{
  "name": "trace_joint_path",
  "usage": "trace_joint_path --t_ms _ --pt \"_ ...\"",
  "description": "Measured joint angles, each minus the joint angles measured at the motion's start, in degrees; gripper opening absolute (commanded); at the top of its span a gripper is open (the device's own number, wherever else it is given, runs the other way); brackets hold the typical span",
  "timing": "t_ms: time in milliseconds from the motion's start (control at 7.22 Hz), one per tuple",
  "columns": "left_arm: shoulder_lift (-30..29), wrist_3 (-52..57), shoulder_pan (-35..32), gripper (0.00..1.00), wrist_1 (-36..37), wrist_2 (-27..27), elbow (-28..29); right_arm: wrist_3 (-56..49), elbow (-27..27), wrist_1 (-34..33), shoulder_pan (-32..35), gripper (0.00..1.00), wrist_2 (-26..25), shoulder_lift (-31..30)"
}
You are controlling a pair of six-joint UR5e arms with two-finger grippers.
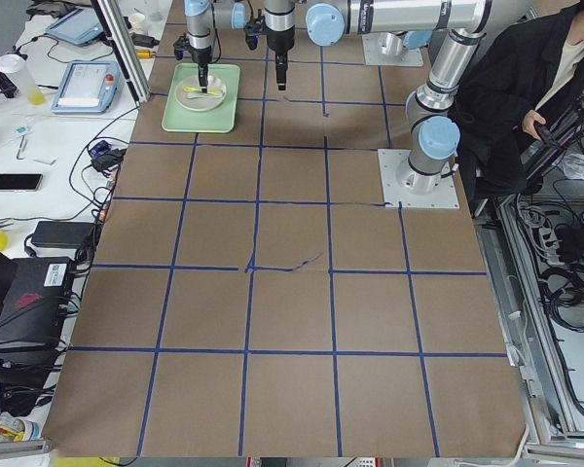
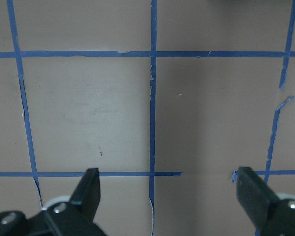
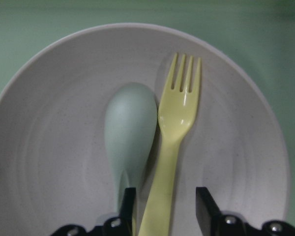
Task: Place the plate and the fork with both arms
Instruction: 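Lift the yellow fork out and lower it onto the tray beside the plate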
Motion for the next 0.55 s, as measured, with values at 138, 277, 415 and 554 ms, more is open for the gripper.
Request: trace_joint_path --t_ms 138,277,415,554 --pt "0.00 0.00 0.00 1.00 0.04 0.00 -0.01 0.13 0.06 -0.01 0.00 0.51 -0.12 0.22" --pt "0.00 0.00 0.00 1.00 0.06 0.00 0.01 0.23 0.10 -0.04 0.00 0.46 -0.16 0.38" --pt "0.00 0.01 0.00 1.00 0.06 0.00 0.05 0.27 0.16 -0.07 0.00 0.24 -0.15 0.51" --pt "0.00 0.01 0.02 1.00 0.07 0.00 0.09 0.34 0.24 -0.09 0.00 0.22 -0.13 0.64"
